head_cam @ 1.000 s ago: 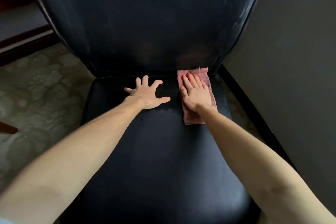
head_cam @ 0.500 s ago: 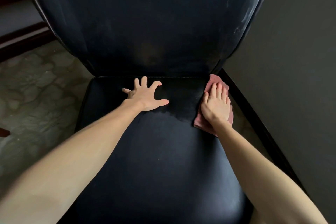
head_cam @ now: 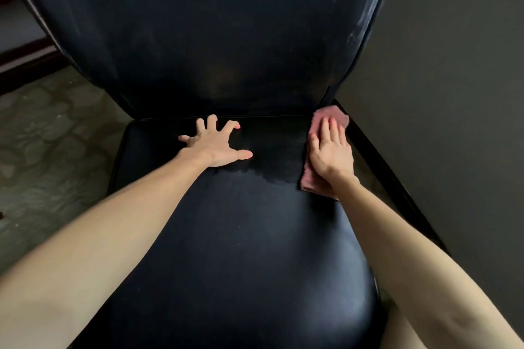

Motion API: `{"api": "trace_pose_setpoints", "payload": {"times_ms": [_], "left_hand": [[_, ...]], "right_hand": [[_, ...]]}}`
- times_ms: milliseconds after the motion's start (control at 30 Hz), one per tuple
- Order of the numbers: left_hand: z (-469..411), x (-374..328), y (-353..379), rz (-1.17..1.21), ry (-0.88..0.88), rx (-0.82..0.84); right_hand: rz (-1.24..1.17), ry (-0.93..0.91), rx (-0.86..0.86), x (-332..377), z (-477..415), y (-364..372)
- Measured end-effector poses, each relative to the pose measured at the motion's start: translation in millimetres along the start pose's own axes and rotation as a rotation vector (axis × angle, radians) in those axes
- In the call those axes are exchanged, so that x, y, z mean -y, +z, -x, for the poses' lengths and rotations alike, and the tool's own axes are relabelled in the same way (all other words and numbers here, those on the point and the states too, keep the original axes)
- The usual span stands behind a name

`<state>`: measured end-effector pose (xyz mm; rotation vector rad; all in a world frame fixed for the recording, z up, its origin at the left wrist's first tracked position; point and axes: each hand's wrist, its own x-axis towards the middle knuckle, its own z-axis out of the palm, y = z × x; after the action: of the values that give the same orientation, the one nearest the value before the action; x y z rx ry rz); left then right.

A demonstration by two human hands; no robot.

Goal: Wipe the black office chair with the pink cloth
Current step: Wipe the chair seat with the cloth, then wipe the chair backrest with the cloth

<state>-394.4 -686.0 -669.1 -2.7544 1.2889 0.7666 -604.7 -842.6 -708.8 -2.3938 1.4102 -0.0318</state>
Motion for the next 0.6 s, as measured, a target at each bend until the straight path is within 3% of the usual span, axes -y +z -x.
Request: {"api": "trace_pose_setpoints", "payload": {"times_ms": [100,367,600], "left_hand": [[2.1,-4.8,-2.7,0.014,0.004,-0.004],[15.9,-72.1,15.3,-0.007,0.203,0.04],[14.0,-80.0,21.4,-0.033,0.163,0.113]], "right_hand": [[-0.14,0.118,0.02,-13.3,18.4,-0.8],[0.046,-0.013,-0.039,-14.4,48.7,6.7],[-0.177,0.019,-0.055,-14.9,22.0,-1.6]]}}
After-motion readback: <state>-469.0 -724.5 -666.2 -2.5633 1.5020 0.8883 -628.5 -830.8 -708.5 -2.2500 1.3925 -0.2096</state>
